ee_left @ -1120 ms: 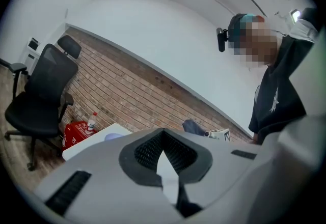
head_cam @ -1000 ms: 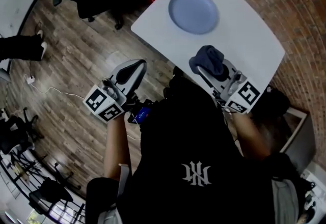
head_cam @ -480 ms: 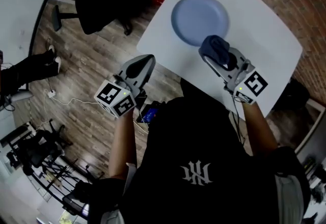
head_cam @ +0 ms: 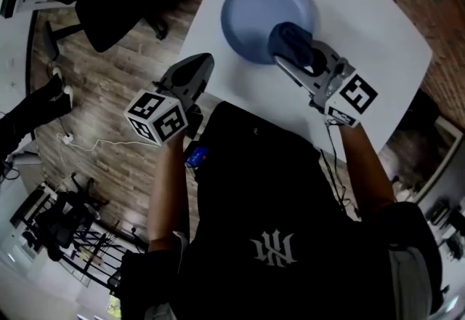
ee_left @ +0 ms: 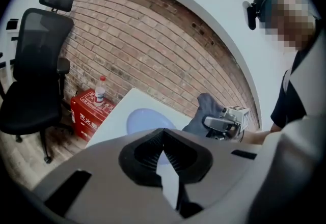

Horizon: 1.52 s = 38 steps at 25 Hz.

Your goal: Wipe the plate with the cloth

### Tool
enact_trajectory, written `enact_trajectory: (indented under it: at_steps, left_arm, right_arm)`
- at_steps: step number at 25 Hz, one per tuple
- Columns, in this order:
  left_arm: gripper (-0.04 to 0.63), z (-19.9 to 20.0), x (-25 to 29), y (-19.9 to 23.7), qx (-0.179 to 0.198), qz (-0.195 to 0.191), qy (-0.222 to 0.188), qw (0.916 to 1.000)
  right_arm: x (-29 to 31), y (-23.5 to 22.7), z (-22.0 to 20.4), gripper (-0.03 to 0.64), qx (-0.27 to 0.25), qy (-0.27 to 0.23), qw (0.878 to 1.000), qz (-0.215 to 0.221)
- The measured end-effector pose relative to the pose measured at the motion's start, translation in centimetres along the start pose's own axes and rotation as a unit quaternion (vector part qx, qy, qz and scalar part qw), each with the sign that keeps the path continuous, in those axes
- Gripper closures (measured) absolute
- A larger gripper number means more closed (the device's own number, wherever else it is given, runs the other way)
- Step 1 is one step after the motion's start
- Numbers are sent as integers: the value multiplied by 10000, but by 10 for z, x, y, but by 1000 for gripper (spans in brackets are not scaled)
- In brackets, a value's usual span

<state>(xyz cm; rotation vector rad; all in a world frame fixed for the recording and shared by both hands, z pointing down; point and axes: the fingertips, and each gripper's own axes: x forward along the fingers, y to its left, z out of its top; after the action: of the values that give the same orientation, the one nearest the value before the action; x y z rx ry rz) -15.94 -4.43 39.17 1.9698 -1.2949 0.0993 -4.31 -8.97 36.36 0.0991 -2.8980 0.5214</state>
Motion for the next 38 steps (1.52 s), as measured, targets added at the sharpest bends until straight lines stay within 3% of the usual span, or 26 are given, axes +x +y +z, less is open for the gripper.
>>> enact_trajectory:
  at_steps: [9, 15, 18, 20, 25, 30, 38]
  left_arm:
    - [571, -19, 50, 47, -640, -259, 696, 9952]
    - [505, -46, 82, 66, -933, -13, 1458, 9849]
    - [494, -60, 90, 71, -1294, -136, 1669, 9774]
    - [489, -66, 92, 71, -1517, -198, 1710, 9733]
    - [489, -70, 100, 75, -1611, -215, 1823, 9697]
    - [520, -69, 104, 70, -1705, -384, 1799, 9680]
    - [526, -70, 103, 71, -1878, -333, 1761, 9657]
  right_arm:
    - [23, -49, -14, 532, 384, 614, 9967, -375]
    - [30, -68, -19, 532, 499, 660, 9946, -626]
    - [43, -71, -31, 532, 586, 817, 9934, -550]
    - [50, -74, -45, 532, 629, 1075, 9906, -566]
    - [73, -83, -57, 532, 444, 1447, 9865, -621]
    - [98, -85, -57, 532, 402, 1554, 9856, -527]
    - [131, -69, -72, 532, 527, 1788, 9817, -395]
